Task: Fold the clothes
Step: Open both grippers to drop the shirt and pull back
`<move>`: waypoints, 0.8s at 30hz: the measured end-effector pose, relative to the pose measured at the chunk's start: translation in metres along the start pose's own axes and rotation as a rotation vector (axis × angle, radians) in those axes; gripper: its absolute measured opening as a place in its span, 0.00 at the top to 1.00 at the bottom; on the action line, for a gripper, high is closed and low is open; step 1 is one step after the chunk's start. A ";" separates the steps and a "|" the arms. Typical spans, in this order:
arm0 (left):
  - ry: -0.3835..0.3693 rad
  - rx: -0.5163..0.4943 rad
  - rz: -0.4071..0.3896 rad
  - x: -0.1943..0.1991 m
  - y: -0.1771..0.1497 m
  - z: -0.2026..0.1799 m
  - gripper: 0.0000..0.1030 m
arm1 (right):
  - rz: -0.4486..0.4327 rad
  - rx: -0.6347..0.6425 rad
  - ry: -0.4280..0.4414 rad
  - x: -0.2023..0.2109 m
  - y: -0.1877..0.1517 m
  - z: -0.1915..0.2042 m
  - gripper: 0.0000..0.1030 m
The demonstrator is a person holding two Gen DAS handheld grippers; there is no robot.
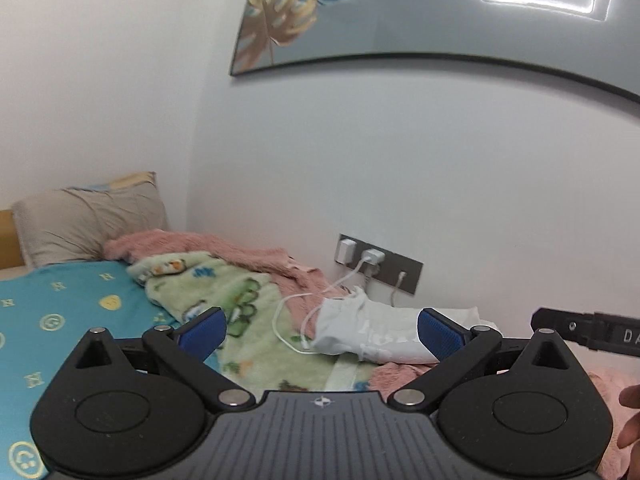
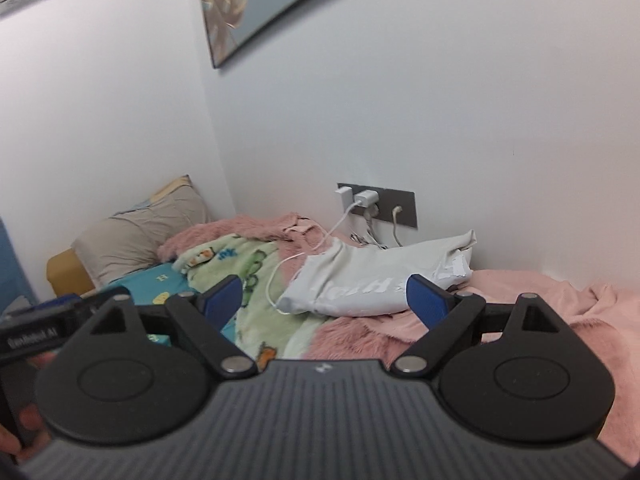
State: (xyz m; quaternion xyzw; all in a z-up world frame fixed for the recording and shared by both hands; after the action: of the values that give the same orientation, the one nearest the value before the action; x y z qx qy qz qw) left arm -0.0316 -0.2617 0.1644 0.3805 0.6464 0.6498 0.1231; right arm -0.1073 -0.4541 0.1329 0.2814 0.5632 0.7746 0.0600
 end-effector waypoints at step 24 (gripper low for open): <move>0.043 -0.041 -0.094 0.082 -0.043 0.016 0.00 | -0.089 0.137 -0.022 0.035 -0.052 0.037 0.12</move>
State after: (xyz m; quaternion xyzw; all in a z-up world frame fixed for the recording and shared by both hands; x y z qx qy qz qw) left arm -0.0908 -0.1905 0.1492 0.3329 0.6529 0.6643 0.1474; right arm -0.1293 -0.3902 0.1066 0.2681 0.6261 0.7276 0.0815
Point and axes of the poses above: each gripper's, at about its wrist camera, not at the fingertips, and x roughly against the way its jaws point, z to its left, y to its top, the point moved 3 cm from there along -x, roughly the way its jaws point, and after that the axes turned 3 degrees about z, right-handed, at the moved point
